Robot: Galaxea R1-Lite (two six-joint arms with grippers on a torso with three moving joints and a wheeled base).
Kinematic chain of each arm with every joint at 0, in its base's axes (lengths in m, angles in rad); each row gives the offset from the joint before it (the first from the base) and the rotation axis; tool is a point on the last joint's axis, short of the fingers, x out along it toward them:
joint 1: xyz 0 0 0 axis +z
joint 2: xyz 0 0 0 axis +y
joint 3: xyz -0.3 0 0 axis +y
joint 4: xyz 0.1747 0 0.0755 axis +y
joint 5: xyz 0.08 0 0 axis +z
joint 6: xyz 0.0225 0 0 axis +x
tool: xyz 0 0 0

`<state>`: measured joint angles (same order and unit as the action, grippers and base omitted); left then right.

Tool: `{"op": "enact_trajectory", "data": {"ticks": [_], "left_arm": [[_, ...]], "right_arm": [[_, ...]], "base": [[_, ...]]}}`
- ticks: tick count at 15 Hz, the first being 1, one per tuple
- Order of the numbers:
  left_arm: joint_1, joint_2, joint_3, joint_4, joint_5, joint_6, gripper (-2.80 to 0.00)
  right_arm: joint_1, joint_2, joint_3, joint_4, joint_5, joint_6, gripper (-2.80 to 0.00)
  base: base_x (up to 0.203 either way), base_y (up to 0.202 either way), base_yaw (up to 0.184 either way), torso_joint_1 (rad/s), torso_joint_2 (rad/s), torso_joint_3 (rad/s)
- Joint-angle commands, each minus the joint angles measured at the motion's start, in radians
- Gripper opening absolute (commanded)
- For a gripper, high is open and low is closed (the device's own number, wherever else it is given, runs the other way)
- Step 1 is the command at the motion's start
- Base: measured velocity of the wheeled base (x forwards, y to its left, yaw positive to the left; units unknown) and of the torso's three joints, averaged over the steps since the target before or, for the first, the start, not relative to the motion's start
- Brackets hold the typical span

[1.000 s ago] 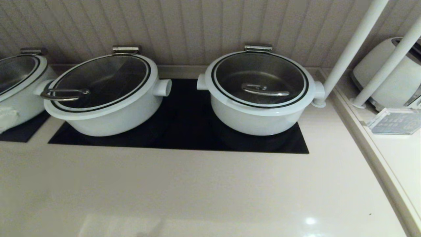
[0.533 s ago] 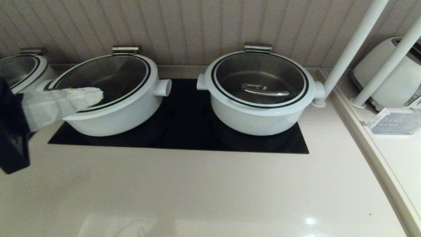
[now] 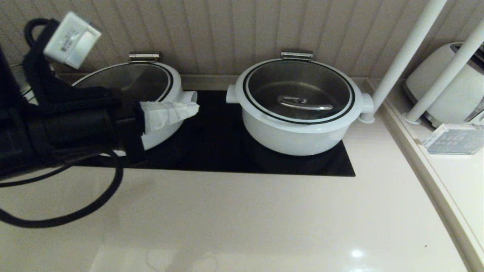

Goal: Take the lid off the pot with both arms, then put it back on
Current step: Open the food pot lid a small opening with the left arm

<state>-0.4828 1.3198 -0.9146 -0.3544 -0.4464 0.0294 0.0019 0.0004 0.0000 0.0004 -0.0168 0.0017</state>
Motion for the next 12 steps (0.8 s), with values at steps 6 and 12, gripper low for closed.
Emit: {"op": "enact_trajectory", "data": {"ticks": [6,12], "left_arm": [[-0.101,0.273,-0.132,-0.150,0.001,-0.027,-2.80],[-0.159,0.329,-0.166,-0.150,0.054,-0.028,-2.80]], "right_arm": [[0.000,0.000,-0.002,0.001,0.003,-0.005,-2.80],[0.000,0.000,-0.002,0.004,0.009,-0.015,-2.80]], "base": [[0.000,0.000,0.000,0.000,0.00,0.000],[0.000,0.000,0.000,0.000,0.00,0.000]]}}
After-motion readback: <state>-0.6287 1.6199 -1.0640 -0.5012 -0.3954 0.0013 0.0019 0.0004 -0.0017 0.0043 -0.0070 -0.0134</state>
